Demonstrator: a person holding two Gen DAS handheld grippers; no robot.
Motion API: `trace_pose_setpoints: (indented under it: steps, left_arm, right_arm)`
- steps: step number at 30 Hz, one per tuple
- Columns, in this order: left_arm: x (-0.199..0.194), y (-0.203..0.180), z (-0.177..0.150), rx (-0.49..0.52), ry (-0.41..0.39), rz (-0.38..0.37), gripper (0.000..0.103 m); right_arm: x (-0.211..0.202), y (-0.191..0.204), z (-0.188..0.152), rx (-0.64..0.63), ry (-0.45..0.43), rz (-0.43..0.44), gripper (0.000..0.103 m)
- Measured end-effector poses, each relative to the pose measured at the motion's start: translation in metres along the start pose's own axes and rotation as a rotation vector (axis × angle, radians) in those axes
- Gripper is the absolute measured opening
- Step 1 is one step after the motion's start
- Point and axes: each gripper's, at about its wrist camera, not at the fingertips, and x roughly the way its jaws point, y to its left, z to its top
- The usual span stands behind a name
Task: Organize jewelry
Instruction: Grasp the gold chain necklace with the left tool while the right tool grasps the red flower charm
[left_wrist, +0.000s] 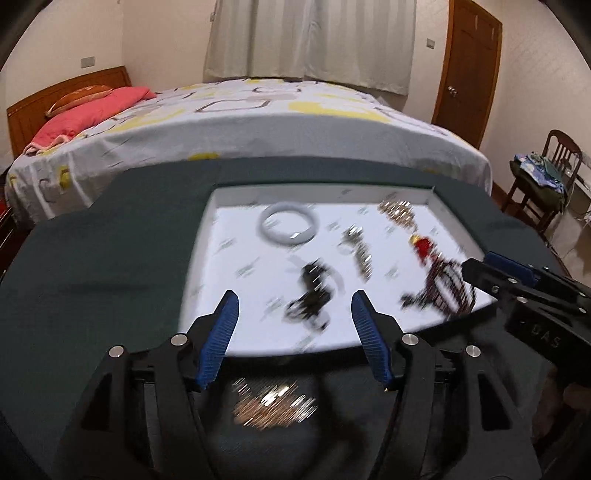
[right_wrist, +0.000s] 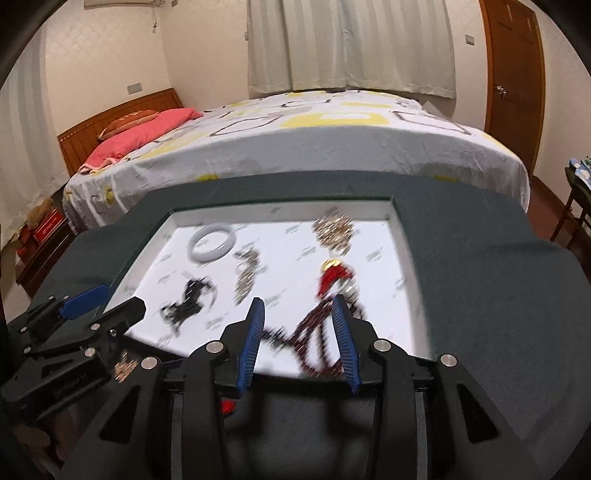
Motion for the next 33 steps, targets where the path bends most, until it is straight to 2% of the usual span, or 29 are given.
trace_pose_setpoints:
  steps: [9, 18, 20, 23, 26, 33]
  left_arm:
    - [-0.023, 0.037, -0.025, 0.011, 0.038, 0.043, 0.062]
    - [-0.023, 0.050, -0.043, 0.008, 0.075, 0.049, 0.062]
    - [-0.022, 0.051, -0.044, 0.000, 0.078, 0.046, 0.062]
    - [-0.021, 0.048, -0.045, 0.010, 0.083, 0.042, 0.062]
    - [-0.020, 0.045, -0.047, 0.018, 0.088, 0.039, 0.062]
    - [-0.014, 0.038, -0.049, 0.019, 0.106, 0.032, 0.062]
  right_arm:
    - [0.004, 0.034, -0.035, -0.036, 0.073, 0.033, 0.038]
    - [0.018, 0.040, -0.045, -0.036, 0.126, 0.023, 0.038]
    - [0.020, 0.041, -0.046, -0.037, 0.134, 0.027, 0.035]
    - [0.022, 0.041, -0.050, -0.034, 0.149, 0.040, 0.022]
    - [0.021, 0.040, -0.051, -0.034, 0.150, 0.051, 0.016]
    - [0.008, 0.033, -0.048, -0.040, 0.107, 0.026, 0.012]
